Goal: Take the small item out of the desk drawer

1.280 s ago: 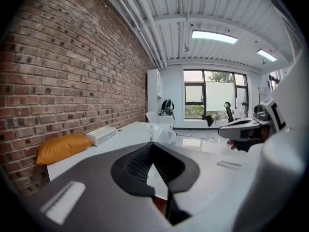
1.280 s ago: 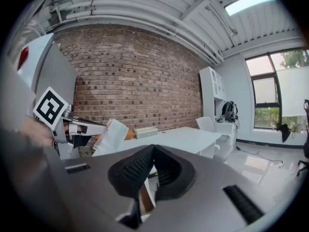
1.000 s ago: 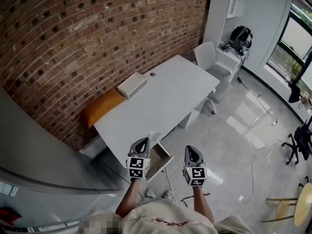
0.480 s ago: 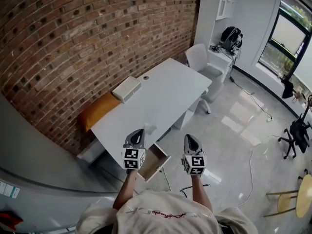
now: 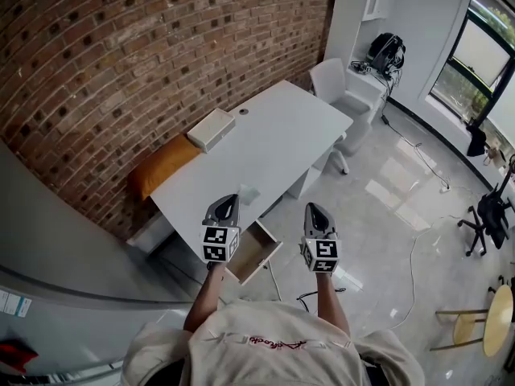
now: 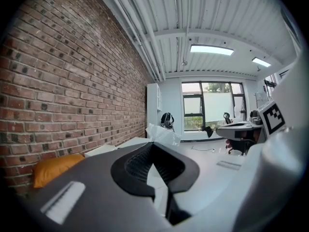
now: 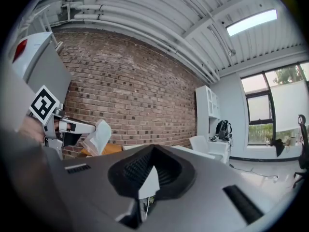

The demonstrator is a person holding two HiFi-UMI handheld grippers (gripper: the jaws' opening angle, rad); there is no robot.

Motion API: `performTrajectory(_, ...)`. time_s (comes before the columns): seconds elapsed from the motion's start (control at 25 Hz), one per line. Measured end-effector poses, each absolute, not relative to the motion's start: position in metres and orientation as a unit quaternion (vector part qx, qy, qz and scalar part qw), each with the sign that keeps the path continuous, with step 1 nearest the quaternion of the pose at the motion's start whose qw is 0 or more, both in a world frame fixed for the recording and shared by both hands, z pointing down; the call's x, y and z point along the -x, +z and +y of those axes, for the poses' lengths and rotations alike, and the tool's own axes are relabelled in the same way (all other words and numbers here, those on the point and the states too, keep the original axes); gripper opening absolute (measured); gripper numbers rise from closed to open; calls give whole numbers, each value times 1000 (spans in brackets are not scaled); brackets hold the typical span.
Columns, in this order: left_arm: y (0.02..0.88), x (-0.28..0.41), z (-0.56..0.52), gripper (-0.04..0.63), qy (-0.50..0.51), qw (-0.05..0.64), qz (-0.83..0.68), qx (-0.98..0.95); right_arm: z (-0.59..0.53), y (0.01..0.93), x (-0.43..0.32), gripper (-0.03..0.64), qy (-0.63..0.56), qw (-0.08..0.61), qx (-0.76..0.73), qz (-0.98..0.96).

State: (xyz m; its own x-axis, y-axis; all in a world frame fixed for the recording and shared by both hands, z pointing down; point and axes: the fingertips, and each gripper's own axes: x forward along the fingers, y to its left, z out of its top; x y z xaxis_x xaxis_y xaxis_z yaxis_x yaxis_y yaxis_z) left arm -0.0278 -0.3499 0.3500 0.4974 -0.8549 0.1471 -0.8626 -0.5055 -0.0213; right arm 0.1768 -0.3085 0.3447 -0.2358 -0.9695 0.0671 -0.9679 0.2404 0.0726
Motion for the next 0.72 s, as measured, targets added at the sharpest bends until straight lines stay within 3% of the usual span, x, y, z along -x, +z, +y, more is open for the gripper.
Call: performTrajectory(0.72,352,33,-337,8,71,31,-492,-867,-292,346,-171,11,-6,57,-619,-784)
